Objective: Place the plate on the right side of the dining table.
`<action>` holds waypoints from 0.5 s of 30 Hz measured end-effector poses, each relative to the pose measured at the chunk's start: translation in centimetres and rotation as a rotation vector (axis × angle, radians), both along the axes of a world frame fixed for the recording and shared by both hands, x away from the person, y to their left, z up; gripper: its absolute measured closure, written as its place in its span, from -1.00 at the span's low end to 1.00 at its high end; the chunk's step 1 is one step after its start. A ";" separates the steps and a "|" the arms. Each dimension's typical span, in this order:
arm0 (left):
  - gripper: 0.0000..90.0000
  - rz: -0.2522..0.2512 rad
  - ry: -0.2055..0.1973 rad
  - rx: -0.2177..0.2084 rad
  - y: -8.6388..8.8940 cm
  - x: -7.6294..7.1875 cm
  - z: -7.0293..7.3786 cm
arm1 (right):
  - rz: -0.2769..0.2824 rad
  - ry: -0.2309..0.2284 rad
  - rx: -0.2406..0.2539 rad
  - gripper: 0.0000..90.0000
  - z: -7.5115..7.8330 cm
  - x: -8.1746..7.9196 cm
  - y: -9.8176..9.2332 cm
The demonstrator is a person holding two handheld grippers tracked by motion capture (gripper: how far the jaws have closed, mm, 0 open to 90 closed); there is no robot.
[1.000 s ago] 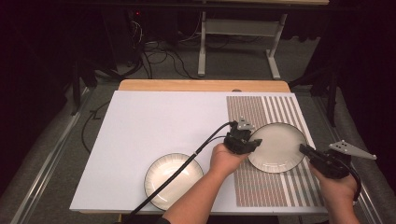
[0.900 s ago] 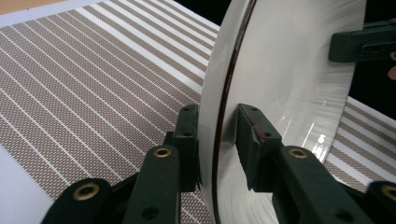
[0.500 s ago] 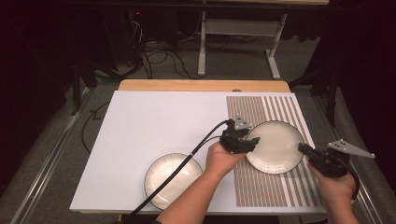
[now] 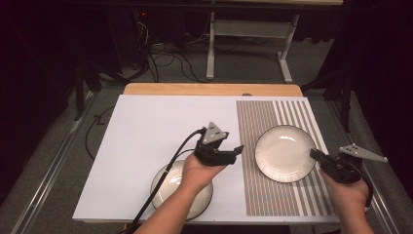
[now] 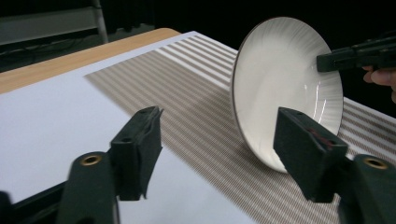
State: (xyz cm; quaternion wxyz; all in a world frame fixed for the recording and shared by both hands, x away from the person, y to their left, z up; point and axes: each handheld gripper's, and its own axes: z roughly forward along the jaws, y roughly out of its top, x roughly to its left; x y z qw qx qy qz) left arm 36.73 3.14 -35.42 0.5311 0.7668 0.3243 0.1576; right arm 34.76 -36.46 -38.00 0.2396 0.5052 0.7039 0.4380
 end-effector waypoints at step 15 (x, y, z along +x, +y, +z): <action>-0.66 0.198 -0.091 -0.060 14.4 -5.2 -0.5 | -0.044 0.075 -0.031 0.88 -0.7 1.6 0.2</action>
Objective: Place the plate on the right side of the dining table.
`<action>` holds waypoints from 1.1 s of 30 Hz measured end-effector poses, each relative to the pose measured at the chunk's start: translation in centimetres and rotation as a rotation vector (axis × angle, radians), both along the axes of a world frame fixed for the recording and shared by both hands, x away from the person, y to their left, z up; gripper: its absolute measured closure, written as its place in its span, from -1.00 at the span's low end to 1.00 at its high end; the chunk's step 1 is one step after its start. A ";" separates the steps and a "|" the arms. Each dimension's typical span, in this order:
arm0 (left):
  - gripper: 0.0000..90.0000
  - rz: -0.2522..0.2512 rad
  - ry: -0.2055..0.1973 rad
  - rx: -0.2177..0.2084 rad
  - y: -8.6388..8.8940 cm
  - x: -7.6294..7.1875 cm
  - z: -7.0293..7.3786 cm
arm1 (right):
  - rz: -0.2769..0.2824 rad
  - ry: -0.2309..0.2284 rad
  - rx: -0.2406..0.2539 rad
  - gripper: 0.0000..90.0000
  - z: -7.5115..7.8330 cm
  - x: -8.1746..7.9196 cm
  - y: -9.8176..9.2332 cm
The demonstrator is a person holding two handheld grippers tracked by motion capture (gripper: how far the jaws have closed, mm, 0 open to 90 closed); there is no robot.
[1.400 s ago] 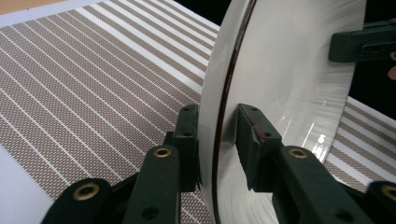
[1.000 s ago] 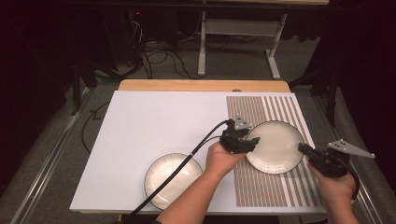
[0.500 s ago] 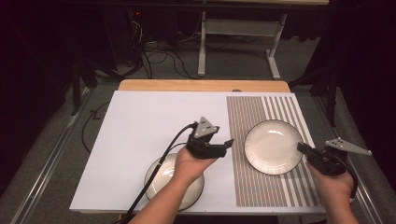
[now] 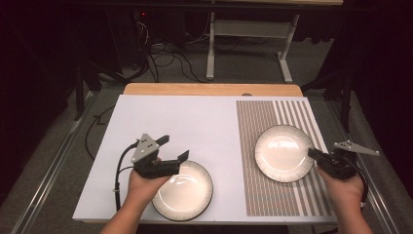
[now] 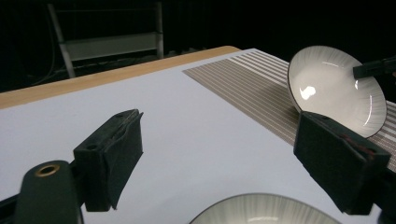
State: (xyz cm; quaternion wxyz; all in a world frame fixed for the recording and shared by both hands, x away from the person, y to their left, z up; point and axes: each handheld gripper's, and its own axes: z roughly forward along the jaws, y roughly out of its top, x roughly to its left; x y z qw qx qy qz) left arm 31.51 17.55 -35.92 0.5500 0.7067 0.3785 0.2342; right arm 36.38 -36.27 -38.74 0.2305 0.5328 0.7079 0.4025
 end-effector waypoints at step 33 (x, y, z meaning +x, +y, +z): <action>-0.65 0.035 -0.013 0.042 3.9 -1.2 -2.0 | -0.126 0.115 0.043 0.88 -2.5 3.3 -0.3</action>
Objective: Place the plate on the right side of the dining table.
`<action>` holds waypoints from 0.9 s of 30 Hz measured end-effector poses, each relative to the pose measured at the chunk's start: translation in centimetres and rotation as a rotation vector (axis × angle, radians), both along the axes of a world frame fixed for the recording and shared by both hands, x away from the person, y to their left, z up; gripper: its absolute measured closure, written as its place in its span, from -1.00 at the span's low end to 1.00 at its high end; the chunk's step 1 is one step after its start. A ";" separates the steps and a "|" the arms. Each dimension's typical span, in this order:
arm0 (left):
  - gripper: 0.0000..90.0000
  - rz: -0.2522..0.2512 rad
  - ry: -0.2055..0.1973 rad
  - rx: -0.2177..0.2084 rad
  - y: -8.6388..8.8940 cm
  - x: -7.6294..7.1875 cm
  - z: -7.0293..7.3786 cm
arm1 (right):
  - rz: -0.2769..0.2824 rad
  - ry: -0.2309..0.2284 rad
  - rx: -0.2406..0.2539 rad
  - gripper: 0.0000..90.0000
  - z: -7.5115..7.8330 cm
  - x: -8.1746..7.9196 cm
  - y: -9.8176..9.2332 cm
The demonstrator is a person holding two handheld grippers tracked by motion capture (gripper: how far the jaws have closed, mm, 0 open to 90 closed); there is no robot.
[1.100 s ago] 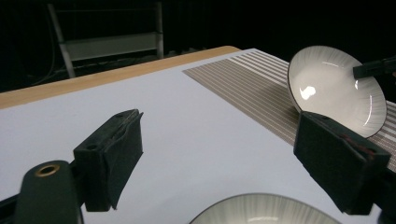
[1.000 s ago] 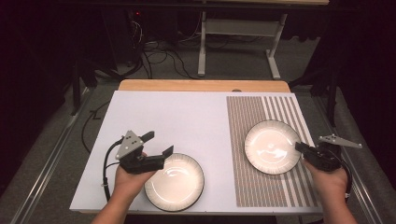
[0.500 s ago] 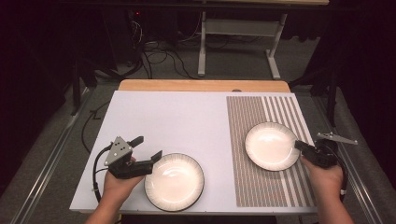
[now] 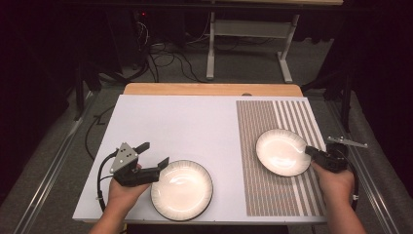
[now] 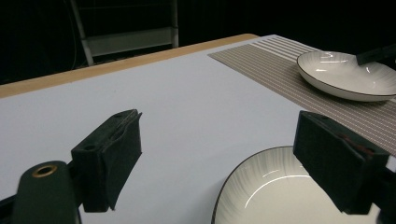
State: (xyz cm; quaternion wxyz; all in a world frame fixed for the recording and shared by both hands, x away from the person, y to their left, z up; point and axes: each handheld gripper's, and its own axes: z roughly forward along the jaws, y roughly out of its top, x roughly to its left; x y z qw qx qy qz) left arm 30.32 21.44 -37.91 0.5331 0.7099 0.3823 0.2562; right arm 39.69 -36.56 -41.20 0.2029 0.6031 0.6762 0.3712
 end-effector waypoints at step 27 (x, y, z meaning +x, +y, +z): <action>-0.88 0.011 -0.031 0.036 0.1 -0.9 0.1 | 0.283 -0.369 -0.048 -0.57 5.0 -5.9 6.1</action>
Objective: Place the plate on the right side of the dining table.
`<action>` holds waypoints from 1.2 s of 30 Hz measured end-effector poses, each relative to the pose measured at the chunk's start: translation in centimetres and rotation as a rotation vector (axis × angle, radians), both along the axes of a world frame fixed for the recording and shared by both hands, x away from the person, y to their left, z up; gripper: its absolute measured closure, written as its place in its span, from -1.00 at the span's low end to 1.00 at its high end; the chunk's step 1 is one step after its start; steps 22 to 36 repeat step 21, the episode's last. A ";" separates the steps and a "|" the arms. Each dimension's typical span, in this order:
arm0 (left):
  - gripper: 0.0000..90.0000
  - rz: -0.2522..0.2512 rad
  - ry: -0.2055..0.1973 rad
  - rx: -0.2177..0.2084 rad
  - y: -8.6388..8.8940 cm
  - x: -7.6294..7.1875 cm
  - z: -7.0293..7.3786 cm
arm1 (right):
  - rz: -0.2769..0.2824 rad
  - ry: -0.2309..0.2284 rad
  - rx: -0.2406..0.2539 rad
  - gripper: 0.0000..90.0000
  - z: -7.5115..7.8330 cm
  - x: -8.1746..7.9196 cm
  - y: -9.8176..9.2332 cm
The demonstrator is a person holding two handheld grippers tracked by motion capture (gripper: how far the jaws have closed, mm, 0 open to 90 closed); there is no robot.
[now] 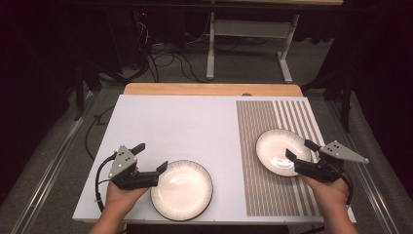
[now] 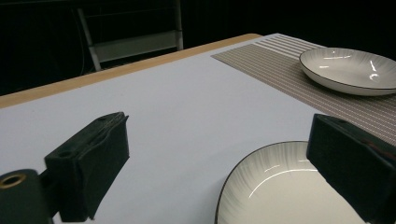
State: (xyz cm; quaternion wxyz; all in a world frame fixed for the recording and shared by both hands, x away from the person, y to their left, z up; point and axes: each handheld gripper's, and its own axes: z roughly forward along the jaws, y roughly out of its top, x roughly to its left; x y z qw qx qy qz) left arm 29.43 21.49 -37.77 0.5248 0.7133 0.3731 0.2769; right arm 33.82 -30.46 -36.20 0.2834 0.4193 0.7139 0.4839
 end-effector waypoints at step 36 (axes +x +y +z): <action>-1.00 0.026 -0.029 -0.023 0.7 -0.6 0.3 | 0.173 -0.072 -0.021 -0.99 0.2 -3.3 5.2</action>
